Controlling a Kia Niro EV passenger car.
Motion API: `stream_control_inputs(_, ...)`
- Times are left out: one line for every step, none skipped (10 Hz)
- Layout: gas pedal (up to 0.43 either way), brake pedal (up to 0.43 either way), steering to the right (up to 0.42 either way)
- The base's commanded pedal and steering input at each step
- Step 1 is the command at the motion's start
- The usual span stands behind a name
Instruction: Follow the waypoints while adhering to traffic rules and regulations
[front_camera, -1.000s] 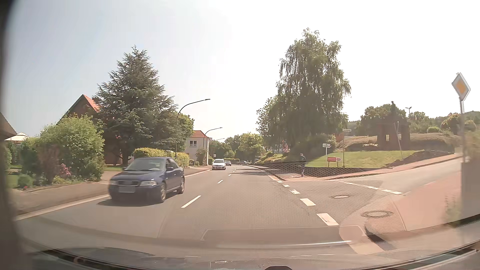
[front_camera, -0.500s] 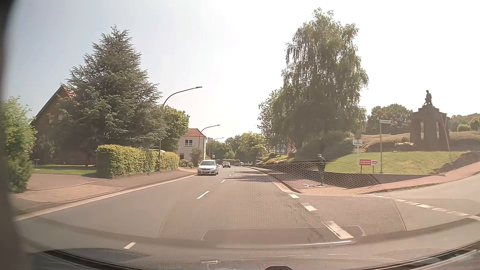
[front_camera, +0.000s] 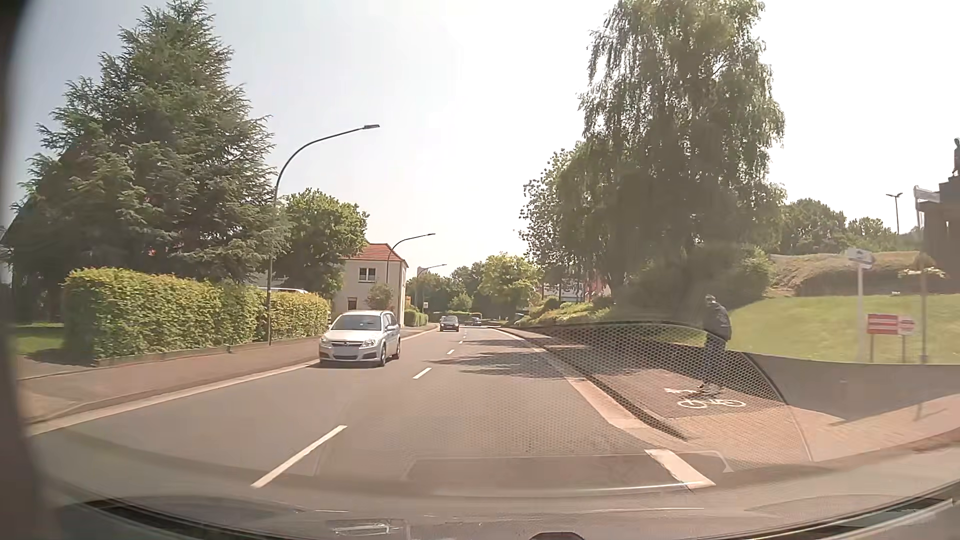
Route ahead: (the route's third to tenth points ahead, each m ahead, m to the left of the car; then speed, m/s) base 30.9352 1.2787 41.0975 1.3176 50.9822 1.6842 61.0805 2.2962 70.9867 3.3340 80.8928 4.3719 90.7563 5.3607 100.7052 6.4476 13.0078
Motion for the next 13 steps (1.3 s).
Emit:
stream_control_inputs(0.209,0.0,-0.003)
stream_control_inputs(0.197,0.0,-0.005)
stream_control_inputs(0.189,0.0,-0.005)
stream_control_inputs(0.189,0.0,-0.005)
stream_control_inputs(0.189,0.0,-0.005)
stream_control_inputs(0.189,0.0,-0.005)
stream_control_inputs(0.189,0.0,-0.005)
stream_control_inputs(0.189,0.0,-0.005)
stream_control_inputs(0.189,0.0,-0.005)
stream_control_inputs(0.189,0.0,-0.005)
stream_control_inputs(0.189,0.0,-0.005)
stream_control_inputs(0.197,0.0,-0.005)
stream_control_inputs(0.197,0.0,-0.005)
